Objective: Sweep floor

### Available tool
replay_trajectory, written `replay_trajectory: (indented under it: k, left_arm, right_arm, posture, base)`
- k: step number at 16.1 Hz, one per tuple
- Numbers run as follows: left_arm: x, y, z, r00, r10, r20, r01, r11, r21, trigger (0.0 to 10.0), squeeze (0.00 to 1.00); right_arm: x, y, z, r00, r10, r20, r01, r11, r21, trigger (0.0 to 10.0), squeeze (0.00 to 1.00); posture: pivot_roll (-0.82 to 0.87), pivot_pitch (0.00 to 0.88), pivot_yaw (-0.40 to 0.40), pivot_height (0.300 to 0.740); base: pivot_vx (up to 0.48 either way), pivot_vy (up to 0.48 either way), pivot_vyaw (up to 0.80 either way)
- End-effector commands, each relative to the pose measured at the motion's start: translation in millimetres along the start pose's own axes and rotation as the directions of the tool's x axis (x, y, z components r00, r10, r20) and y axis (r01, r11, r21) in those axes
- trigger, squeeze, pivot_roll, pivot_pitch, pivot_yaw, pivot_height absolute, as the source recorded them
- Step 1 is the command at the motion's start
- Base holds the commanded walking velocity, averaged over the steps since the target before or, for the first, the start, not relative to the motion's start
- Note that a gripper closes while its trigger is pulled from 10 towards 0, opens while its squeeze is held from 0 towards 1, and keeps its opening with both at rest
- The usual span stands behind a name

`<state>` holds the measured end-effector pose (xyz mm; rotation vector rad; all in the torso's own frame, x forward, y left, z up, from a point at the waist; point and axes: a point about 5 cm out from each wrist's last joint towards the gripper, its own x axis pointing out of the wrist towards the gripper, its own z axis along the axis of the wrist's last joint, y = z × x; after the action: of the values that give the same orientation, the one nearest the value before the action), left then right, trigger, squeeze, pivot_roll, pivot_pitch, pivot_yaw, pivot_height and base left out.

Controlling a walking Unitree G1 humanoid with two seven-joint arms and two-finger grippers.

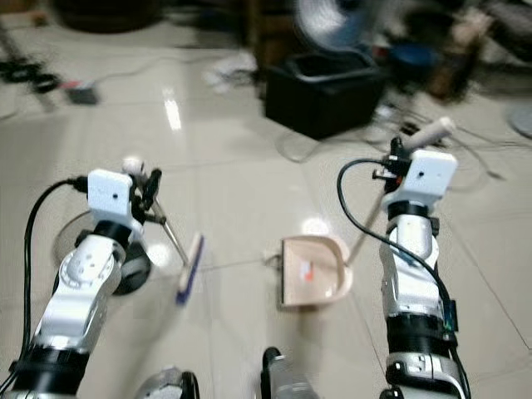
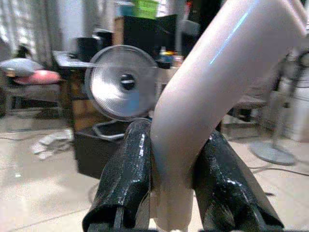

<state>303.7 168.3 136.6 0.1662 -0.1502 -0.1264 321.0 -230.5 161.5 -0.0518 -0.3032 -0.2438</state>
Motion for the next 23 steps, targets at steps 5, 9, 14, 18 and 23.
replay_trajectory:
  k: [5,9,14,18,23]
  left_arm:
    - [6.3,7.8,8,0.999,0.007,0.053,-0.008,1.0,0.022,10.0,0.0]
    - [6.1,12.0,7,0.999,0.006,0.054,-0.008,0.999,0.035,10.0,0.0]
    - [3.0,15.4,3,0.999,0.004,0.041,-0.005,0.999,0.047,10.0,0.0]
    - [-4.5,25.2,-8,0.998,0.062,0.0,-0.062,0.997,0.048,10.0,0.0]
    - [-13.5,33.5,-15,0.995,0.098,-0.007,-0.098,0.995,0.024,10.0,0.0]
  right_arm:
    - [-2.6,2.6,2,1.0,-0.006,0.013,0.005,0.999,0.047,10.0,0.0]
    - [-8.1,8.1,-5,1.0,-0.002,-0.03,0.006,0.992,0.124,10.0,0.0]
    - [-12.9,10.3,-9,0.999,0.016,-0.038,-0.012,0.994,0.105,10.0,0.0]
    - [-11.2,12.4,-5,0.999,0.048,-0.008,-0.047,0.993,0.107,10.0,0.0]
    - [-0.1,-6.0,-3,1.0,0.004,0.019,-0.004,1.0,-0.005,10.0,0.0]
  posture:
    - [0.0,0.167,0.023,0.74]
    - [0.0,0.171,0.029,0.74]
    - [0.0,0.178,0.029,0.74]
    - [-0.01,0.17,0.035,0.74]
    - [0.0,0.164,0.034,0.74]
  base:
    - [0.375,0.0,-0.16]
    - [0.397,0.0,-0.4]
    - [0.398,0.0,-0.27]
    - [0.097,0.0,0.0]
    - [0.0,0.0,0.0]
